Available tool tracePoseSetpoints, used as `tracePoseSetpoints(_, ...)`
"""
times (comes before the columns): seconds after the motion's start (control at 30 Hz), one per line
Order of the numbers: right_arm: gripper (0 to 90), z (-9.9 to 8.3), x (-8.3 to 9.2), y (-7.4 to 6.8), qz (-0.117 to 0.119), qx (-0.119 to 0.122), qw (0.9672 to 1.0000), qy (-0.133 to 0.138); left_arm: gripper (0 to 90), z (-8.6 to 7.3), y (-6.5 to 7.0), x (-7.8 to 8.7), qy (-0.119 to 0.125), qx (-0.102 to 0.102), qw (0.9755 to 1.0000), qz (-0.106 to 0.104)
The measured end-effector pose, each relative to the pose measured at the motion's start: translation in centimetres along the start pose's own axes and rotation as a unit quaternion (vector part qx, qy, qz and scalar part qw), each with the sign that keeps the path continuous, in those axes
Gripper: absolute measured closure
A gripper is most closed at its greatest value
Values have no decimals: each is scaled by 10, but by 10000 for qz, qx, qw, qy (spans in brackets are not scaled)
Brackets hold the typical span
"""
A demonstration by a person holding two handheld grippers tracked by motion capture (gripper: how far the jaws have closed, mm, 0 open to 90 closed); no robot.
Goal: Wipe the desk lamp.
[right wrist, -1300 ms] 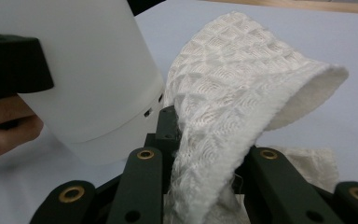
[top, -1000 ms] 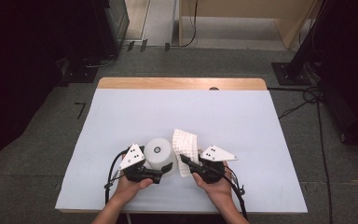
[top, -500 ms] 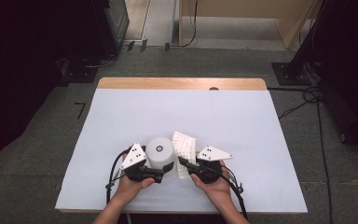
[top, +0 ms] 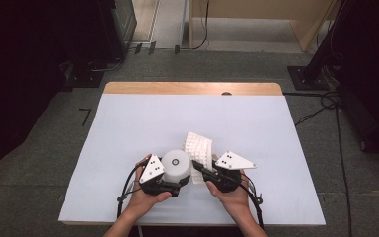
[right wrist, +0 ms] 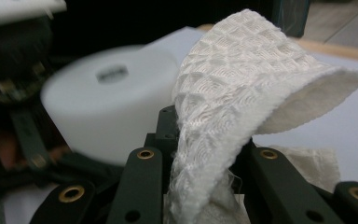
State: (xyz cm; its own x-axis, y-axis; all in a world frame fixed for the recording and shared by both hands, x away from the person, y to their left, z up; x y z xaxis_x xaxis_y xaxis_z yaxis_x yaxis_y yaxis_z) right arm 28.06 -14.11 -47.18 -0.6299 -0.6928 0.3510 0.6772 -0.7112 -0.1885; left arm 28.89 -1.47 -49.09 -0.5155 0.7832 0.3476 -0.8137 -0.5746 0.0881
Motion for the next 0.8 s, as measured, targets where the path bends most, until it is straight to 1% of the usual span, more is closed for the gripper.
tracePoseSetpoints(0.03, 737, -6, -4, 1, -17, 3, 9999, -111, 83, 3, -2, 2, 71, 71, 9999, -28)
tracePoseSetpoints(0.07, 738, -14, -9, 2, -33, -13, 9997, -245, 83, 3, -3, 2, 87, 87, 9999, -26)
tracePoseSetpoints(0.1, 738, -17, -11, 3, -41, -5, 9995, -309, 83, 3, -4, 3, 83, 97, 9999, -25)
tracePoseSetpoints(0.17, 738, -21, -14, 4, -62, -66, 9992, -391, 83, 0, -5, 1, 19, 74, 10000, -3)
tracePoseSetpoints(0.2, 738, -20, -14, 3, -73, -84, 9992, -389, 83, -2, -5, 0, -15, 70, 10000, 12)
tracePoseSetpoints(0.27, 737, -14, -11, 1, -70, -50, 9996, -267, 83, -5, -6, -3, -79, 42, 9999, 46)
tracePoseSetpoints(0.33, 737, -5, -5, -1, -37, -28, 10000, -83, 83, -7, -7, -5, -119, -40, 9996, 240)
tracePoseSetpoints(0.37, 737, -1, -3, -1, -16, 19, 10000, -1, 83, -9, -9, -6, -161, -117, 9993, 328)
tracePoseSetpoints(0.43, 737, 3, 1, -2, -14, 59, 9999, 87, 83, -12, -13, -8, -215, -106, 9987, 457)
tracePoseSetpoints(0.53, 737, 0, 1, 4, -62, 22, 10000, 38, 82, -16, -19, -7, -151, -63, 9981, 599)
tracePoseSetpoints(0.6, 737, -5, 0, 8, -131, -45, 9999, -15, 82, -16, -20, -7, -140, -33, 9984, 553)
tracePoseSetpoints(0.67, 738, -7, -1, 11, -177, -84, 9998, -52, 81, -17, -19, -7, -168, -122, 9983, 540)
tracePoseSetpoints(0.73, 738, -8, 0, 13, -184, -82, 9998, -51, 79, -17, -18, -6, -183, -140, 9981, 566)
tracePoseSetpoints(0.77, 738, -8, 1, 13, -198, -87, 9998, -45, 76, -17, -19, -5, -159, -123, 9977, 650)
tracePoseSetpoints(0.8, 738, -8, 1, 14, -210, -72, 9997, -37, 58, -15, -20, -2, -96, -112, 9968, 784)
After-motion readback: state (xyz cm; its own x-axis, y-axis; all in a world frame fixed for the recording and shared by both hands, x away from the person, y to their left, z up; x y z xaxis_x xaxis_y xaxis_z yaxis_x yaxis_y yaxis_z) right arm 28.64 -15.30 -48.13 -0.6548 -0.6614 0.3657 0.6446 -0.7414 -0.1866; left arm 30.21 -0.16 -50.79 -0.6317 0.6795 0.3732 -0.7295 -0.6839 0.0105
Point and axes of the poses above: each handheld gripper's, and its own axes: x roughly backward along the jaws, z roughly out of its top, y roughly to its right, the point moved 8 cm from there along -x, roughly forward along the jaws, and after that the axes turned 1 degree about y, right-handed, at the moved point
